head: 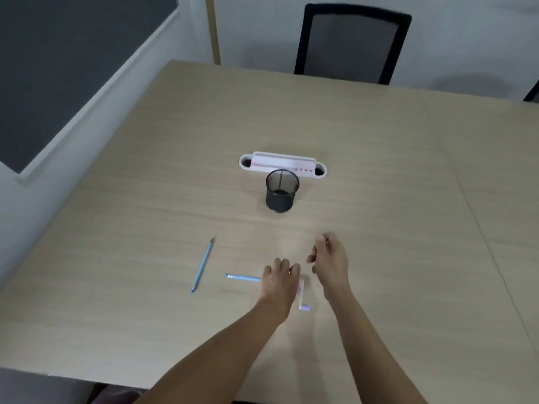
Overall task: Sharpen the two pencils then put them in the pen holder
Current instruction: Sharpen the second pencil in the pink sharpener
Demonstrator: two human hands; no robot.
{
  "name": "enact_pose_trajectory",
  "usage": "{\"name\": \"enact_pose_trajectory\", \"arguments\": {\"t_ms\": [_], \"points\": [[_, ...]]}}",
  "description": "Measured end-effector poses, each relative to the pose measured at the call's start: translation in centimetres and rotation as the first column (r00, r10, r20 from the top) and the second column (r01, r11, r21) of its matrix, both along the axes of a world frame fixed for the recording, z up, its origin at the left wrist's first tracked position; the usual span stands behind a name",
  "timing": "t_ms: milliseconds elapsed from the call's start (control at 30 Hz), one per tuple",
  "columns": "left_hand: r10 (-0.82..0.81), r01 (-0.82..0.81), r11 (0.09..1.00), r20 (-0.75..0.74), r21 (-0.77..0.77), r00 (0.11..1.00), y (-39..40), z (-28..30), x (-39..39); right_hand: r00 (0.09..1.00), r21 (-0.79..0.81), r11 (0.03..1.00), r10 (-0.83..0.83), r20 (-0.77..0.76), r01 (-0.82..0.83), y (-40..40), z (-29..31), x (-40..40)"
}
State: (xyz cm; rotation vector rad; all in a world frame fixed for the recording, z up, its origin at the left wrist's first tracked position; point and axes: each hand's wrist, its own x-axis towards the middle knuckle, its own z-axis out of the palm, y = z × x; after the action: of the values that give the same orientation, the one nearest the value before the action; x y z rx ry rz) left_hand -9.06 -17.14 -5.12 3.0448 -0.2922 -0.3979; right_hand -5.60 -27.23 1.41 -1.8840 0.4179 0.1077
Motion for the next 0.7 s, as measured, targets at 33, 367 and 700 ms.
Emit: {"name": "enact_pose_trajectory", "arguments": {"t_ms": [33, 367, 700], "points": [[-0.006, 0.005, 1.0, 0.032, 0.031, 0.999, 0.1, -0.2, 0.2, 0.999, -0.033, 0.999, 0.018, -0.034, -0.019, -0.4, -0.9, 0.8], [-0.005, 0.006, 1.0, 0.088, -0.012, 0.996, -0.2, 0.0, 0.4, 0.87, -0.271, 0.832, 0.427, -0.245, -0.484, -2.5, -6.0, -7.7], [0.039, -0.038, 0.999, -0.016, 0.028, 0.999, -0.2, 1.5, 0.3, 0.948, -0.182, 0.96, 0.158, -0.277, -0.213, -0.7, -7.3, 0.5]]}}
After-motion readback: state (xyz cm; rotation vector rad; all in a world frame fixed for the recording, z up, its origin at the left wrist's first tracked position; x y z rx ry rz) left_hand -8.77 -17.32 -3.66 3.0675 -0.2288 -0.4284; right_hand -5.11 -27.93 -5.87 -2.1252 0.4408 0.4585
